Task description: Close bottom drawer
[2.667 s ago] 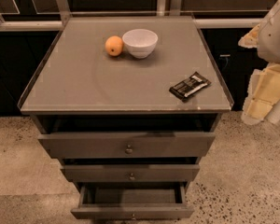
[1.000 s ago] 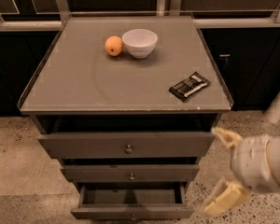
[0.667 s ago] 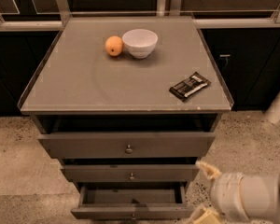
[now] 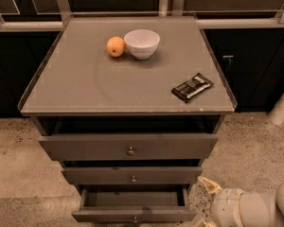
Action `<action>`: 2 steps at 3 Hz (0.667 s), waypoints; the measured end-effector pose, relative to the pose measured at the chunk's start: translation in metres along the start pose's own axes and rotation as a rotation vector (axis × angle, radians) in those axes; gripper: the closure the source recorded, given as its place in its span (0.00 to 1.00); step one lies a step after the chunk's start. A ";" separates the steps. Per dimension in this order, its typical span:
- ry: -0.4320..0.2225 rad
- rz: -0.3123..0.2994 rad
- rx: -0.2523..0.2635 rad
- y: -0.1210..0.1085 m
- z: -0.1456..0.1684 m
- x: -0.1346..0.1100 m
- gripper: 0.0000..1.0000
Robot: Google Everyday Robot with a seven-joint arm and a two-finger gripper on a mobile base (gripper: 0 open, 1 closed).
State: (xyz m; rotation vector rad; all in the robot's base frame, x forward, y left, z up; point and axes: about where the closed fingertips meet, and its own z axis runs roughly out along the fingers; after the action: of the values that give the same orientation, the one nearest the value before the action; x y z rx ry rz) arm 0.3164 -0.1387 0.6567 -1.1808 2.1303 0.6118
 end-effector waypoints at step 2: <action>-0.064 0.244 0.044 -0.033 0.031 0.109 0.00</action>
Offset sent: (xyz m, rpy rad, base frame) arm -0.0020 -0.0899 -0.1982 0.2246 0.2166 -0.3213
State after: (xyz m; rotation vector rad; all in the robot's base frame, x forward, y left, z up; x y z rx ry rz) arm 0.3091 -0.1975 0.5544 -0.8719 2.2390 0.6954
